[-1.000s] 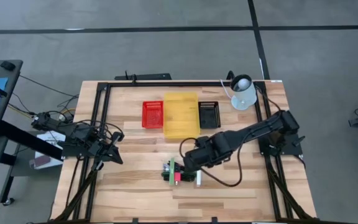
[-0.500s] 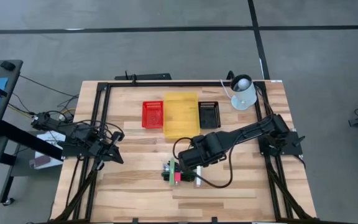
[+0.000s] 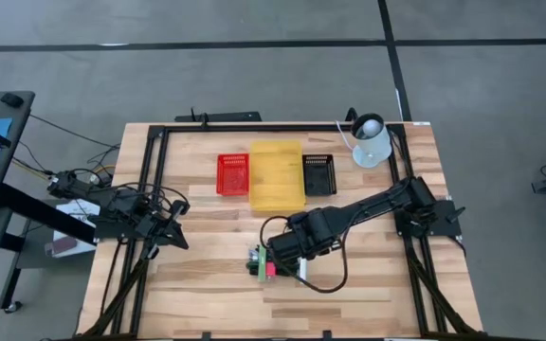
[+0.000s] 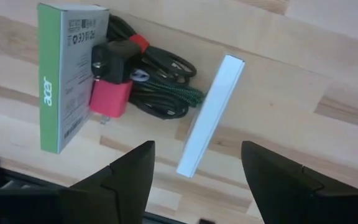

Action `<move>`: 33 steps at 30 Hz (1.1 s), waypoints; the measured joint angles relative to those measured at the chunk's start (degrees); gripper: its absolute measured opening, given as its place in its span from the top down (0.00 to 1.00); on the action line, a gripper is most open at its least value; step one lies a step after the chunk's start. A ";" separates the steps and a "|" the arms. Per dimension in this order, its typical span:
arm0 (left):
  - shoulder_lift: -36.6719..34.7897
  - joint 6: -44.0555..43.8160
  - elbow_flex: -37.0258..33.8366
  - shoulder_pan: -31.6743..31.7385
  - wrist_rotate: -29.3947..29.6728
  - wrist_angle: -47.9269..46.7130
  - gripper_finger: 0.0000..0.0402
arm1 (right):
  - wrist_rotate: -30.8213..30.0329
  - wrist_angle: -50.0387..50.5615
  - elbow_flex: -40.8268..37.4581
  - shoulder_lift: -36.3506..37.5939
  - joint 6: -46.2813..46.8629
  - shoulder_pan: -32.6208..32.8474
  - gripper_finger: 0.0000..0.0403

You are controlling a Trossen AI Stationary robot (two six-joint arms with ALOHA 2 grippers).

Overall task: Pick and place items into bin
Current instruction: Put the white box into the black bin

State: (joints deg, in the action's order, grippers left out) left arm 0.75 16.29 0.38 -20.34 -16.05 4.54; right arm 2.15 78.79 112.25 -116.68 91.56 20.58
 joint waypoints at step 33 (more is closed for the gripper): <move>0.00 0.00 -0.01 0.01 0.00 0.01 1.00 | 0.30 -0.88 0.02 -4.66 0.36 0.81 0.42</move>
State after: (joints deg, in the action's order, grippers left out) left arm 0.75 16.29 0.37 -20.33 -16.05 4.54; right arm 2.45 77.91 112.27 -121.34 91.92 21.39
